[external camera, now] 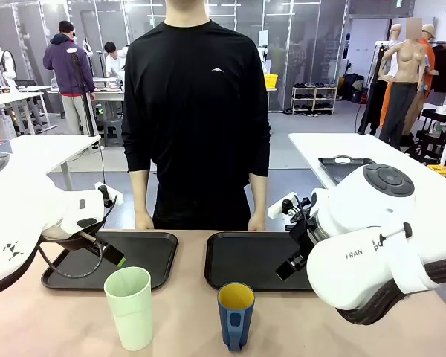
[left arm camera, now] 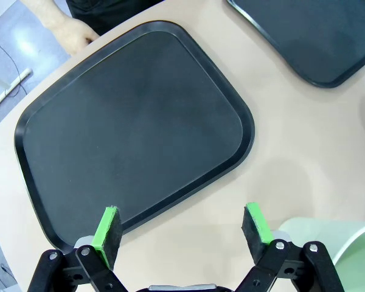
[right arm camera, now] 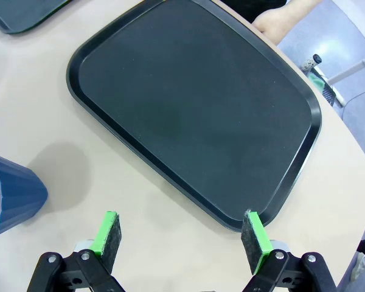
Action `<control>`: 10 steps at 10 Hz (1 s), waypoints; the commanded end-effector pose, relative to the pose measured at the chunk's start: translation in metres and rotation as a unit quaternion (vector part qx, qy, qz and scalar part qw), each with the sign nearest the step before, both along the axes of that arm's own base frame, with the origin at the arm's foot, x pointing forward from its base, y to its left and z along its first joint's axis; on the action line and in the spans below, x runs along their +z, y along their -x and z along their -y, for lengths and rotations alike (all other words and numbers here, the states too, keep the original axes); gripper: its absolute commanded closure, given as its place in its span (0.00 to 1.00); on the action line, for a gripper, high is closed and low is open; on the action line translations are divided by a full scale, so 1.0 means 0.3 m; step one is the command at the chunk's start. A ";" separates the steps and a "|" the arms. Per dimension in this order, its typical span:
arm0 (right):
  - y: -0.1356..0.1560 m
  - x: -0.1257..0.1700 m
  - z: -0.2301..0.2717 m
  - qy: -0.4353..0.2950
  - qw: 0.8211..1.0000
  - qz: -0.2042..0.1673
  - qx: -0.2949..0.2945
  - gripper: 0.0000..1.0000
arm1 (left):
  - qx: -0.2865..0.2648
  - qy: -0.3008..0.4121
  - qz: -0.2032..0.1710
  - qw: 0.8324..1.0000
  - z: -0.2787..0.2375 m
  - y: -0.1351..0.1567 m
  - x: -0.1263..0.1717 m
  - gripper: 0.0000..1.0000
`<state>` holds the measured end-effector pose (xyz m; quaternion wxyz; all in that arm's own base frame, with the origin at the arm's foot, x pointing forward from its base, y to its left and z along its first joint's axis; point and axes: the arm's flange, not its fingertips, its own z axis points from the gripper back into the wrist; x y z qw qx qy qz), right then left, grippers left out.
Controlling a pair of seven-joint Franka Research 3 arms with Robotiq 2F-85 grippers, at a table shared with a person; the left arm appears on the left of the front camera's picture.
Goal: Sort and store the cups by type.
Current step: Pick up the Reusable plastic cup.
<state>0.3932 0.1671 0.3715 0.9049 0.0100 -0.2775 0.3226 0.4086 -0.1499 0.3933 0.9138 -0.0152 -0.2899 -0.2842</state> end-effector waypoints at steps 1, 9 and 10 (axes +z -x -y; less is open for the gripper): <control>0.000 0.000 0.000 -0.001 1.000 0.000 -0.001 0.00 | 0.000 0.000 0.000 1.000 0.000 0.000 0.001 0.00; 0.061 0.296 -0.109 0.072 0.994 0.083 -0.024 0.00 | 0.035 -0.015 0.053 0.998 0.019 0.042 0.298 0.00; 0.086 0.390 -0.139 0.087 0.991 0.096 -0.033 0.00 | 0.032 -0.009 0.070 0.997 0.026 0.065 0.375 0.00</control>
